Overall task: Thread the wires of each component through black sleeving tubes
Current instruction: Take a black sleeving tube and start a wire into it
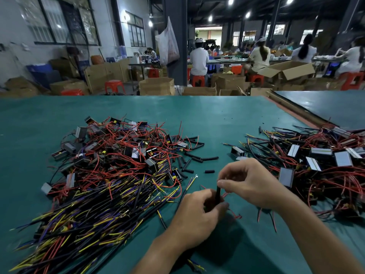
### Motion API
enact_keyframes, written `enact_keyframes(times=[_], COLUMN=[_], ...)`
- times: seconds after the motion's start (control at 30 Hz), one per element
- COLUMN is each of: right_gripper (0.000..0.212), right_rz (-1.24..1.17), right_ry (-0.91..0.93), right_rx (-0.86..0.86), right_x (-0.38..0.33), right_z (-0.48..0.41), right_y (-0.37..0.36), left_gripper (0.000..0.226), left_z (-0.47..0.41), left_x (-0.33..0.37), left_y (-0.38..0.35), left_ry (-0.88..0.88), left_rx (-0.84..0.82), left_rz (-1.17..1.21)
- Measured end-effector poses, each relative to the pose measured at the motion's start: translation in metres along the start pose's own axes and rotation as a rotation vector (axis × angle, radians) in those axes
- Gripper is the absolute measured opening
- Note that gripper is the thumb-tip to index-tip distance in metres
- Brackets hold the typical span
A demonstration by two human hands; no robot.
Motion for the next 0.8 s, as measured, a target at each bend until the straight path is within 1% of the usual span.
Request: enact_keyframes(times=[0.07, 0.17, 0.27, 0.37, 0.43, 0.57, 0.67, 0.8], right_gripper=[0.021, 0.022, 0.025, 0.021, 0.018, 0.011, 0.014, 0.017], right_rz=[0.01, 0.011, -0.038, -0.086, -0.114, -0.102, -0.031, -0.04], right_ry=[0.01, 0.032, 0.027, 0.018, 0.006, -0.035, -0.023, -0.022], right_rx=[0.02, 0.065, 0.058, 0.038, 0.045, 0.049, 0.028, 0.039], right_x=[0.002, 0.004, 0.004, 0.001, 0.001, 0.002, 0.0, 0.0], right_z=[-0.002, -0.004, -0.004, -0.003, -0.003, -0.002, -0.001, -0.002], right_y=[0.002, 0.006, 0.003, -0.001, -0.001, -0.002, -0.004, -0.006], left_gripper=[0.032, 0.021, 0.02, 0.019, 0.016, 0.009, 0.008, 0.007], left_z=[-0.002, -0.005, -0.005, -0.002, -0.001, -0.002, -0.003, -0.006], left_x=[0.002, -0.001, 0.001, 0.011, 0.015, 0.008, 0.004, -0.002], left_y=[0.004, 0.011, 0.015, 0.023, 0.027, 0.023, 0.018, 0.015], left_ry=[-0.01, -0.021, -0.045, -0.135, -0.158, -0.056, -0.023, 0.033], left_rx=[0.04, 0.084, 0.103, 0.19, 0.222, 0.17, 0.13, 0.098], left_rz=[-0.006, -0.013, -0.031, -0.119, -0.122, -0.007, 0.02, 0.046])
Point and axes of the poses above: each hand's wrist, its own z-axis away from the middle knuckle, its own y-axis out of the back of the hand, x = y × z, the point moved 9 cm from there along -z, towards the middle knuckle, and after that the axes turned 5 degrees about x, right-handed, at the moved point
